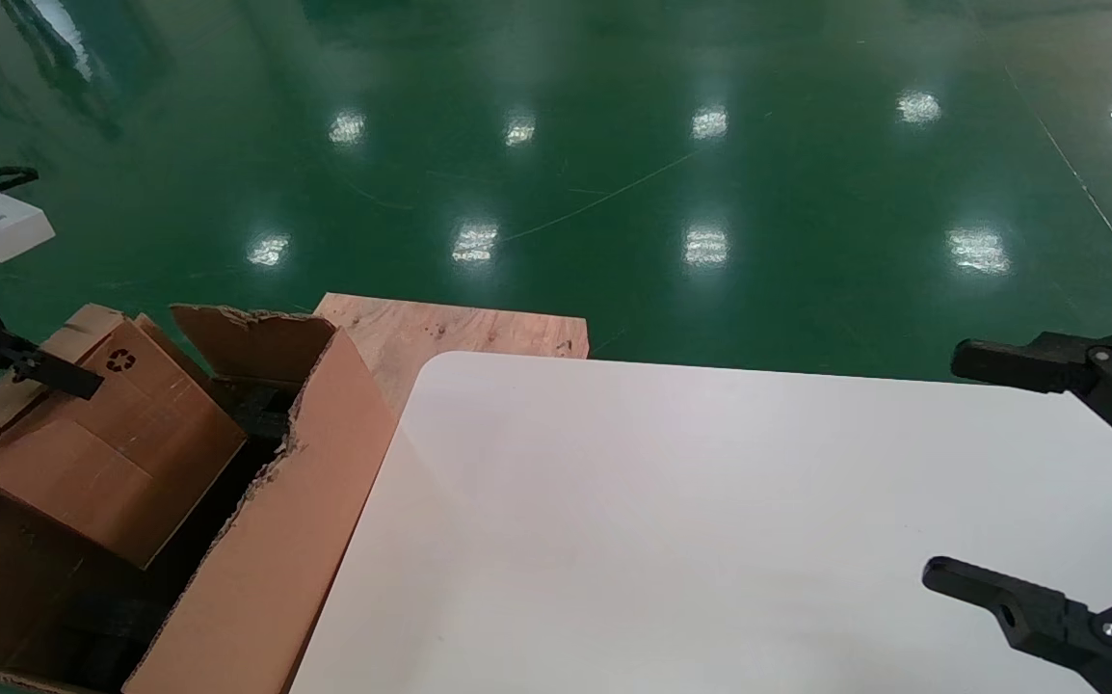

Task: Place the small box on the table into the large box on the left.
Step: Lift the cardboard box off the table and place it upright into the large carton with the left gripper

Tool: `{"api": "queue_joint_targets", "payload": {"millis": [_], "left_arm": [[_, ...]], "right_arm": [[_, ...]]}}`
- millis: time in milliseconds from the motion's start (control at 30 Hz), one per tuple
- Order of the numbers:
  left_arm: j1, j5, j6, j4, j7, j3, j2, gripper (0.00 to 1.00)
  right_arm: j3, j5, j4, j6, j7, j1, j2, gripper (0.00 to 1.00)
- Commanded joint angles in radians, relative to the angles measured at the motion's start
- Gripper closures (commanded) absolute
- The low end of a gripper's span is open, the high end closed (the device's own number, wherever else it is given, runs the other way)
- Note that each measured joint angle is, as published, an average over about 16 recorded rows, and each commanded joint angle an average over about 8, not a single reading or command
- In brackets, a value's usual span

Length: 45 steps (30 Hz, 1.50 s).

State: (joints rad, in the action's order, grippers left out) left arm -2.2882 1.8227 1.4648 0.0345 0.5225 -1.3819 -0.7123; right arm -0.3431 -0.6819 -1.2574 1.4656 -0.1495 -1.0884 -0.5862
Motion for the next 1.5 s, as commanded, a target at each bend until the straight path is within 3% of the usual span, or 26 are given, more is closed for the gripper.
{"api": "queue_joint_targets", "payload": {"millis": [33,1500], "left_arm": [[0.018,0.001,-0.02,-0.006,0.003,-0.001,-0.003,1.0],[0.263,0.014,-0.243,-0.059,0.159,-0.01,-0.03,1.0]], "right_arm": [[0.0,0.0,0.0,0.0,0.0,0.0,0.0,0.0],[0.0,0.0,0.0,0.0,0.0,0.0,0.0,0.0]]}}
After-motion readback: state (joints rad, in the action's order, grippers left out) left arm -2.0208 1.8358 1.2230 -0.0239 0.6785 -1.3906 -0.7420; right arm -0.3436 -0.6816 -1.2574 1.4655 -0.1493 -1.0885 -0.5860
